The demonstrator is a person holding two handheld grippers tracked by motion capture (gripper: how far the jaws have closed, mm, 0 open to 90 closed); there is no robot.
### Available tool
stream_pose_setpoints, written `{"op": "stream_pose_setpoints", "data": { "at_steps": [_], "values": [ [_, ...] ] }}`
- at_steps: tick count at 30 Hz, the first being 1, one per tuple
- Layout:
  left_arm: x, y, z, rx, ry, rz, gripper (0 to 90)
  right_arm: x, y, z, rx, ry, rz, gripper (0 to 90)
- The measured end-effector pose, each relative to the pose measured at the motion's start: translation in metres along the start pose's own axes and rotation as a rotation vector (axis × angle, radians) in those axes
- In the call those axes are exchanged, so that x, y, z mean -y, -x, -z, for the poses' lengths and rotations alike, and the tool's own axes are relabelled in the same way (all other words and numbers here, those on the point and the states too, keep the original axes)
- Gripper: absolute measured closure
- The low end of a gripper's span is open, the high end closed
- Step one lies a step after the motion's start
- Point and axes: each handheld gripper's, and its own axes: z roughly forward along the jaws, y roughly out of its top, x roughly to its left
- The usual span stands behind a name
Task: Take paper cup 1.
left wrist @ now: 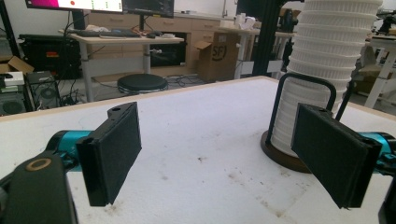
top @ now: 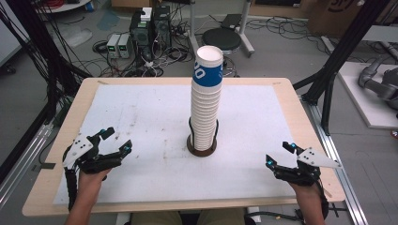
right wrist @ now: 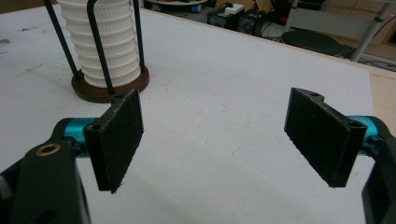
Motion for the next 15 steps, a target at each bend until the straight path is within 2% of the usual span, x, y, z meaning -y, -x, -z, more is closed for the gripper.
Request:
{"op": "stream_pose_setpoints", "data": {
  "at_steps": [10, 13, 15],
  "values": [
    [0.000, 0.000, -0.005, 0.001, 0.002, 0.004, 15.7, -0.002, 0.000, 0.003, -0.012, 0.018, -0.018, 19.9],
    [0.000, -0.002, -0.005, -0.004, 0.000, 0.005, 15.7, -0.009, -0.002, 0.006, -0.022, 0.047, -0.025, 19.9],
    [0.002, -0.002, -0.006, -0.001, -0.004, 0.013, 15.8, -0.014, -0.001, 0.007, -0.031, 0.040, -0.021, 20.0]
  ]
}}
